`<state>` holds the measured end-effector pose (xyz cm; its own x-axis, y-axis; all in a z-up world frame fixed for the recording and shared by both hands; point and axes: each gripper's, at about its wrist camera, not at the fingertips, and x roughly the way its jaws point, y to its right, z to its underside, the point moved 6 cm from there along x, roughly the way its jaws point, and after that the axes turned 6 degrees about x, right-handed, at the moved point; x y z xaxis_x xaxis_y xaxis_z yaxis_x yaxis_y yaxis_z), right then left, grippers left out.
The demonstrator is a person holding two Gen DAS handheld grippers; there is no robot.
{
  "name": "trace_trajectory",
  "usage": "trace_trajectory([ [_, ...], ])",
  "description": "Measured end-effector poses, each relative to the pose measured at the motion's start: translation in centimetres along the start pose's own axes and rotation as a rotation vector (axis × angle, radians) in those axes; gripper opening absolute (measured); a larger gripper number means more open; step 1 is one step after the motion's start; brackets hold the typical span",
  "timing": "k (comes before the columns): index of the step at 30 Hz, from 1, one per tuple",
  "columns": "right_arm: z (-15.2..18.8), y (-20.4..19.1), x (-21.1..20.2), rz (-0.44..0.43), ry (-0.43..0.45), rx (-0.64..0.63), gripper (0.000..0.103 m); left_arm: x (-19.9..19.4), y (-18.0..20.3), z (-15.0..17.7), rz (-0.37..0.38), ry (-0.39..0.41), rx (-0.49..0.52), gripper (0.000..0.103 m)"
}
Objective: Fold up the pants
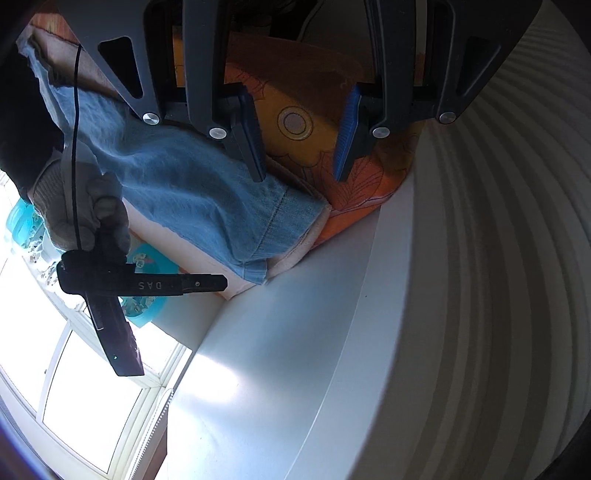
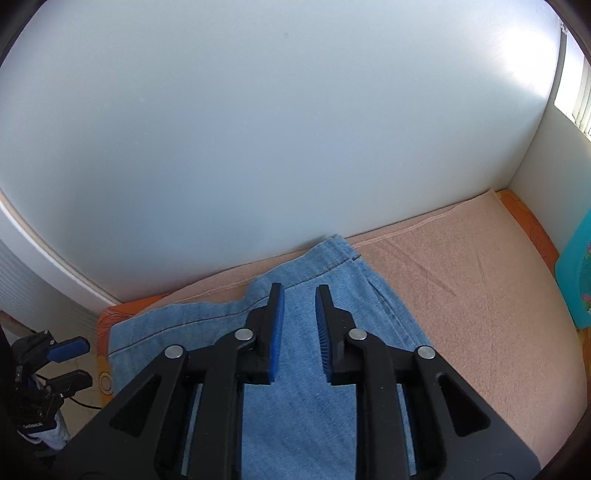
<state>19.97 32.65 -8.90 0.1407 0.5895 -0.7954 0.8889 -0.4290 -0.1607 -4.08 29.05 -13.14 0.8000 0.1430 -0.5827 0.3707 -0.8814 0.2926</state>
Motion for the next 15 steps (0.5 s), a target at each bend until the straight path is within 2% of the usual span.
trace_trajectory([
  [1,0.6,-1.5,-0.6,-0.04,0.001,-0.012,0.05,-0.4,-0.4,0.1,-0.003,0.0,-0.004,0.036],
  [3,1.7,-4.8,-1.0,-0.098,-0.02,-0.05,0.052,-1.1,-1.1,0.5,-0.008,0.0,-0.012,0.036],
  [4,2.2,-6.4,-1.0,-0.112,-0.031,-0.077,0.052,-1.4,-1.4,0.8,-0.009,-0.001,-0.015,0.036],
  [6,3.6,-9.4,-0.5,-0.117,-0.062,-0.135,0.06,-2.0,-1.8,1.2,-0.01,-0.002,-0.025,0.036],
  [8,4.7,-12.4,0.0,-0.09,-0.082,-0.199,0.062,-2.5,-2.4,1.5,-0.008,0.001,-0.038,0.036],
  [11,5.8,-13.9,1.6,0.009,-0.109,-0.265,0.062,-3.5,-3.3,2.0,-0.009,0.013,-0.058,0.036],
  [12,5.9,-13.5,2.3,0.035,-0.119,-0.268,0.059,-3.8,-3.4,2.1,-0.01,0.017,-0.062,0.036],
  [13,5.7,-12.8,2.6,0.044,-0.128,-0.252,0.051,-4.2,-3.6,2.1,-0.01,0.021,-0.067,0.036],
  [14,5.5,-12.2,2.7,0.028,-0.137,-0.215,0.04,-4.4,-3.7,2.2,-0.01,0.024,-0.071,0.036],
  [15,5.2,-11.6,2.5,0.003,-0.134,-0.169,0.035,-4.6,-3.8,2.2,-0.008,0.026,-0.073,0.036],
])
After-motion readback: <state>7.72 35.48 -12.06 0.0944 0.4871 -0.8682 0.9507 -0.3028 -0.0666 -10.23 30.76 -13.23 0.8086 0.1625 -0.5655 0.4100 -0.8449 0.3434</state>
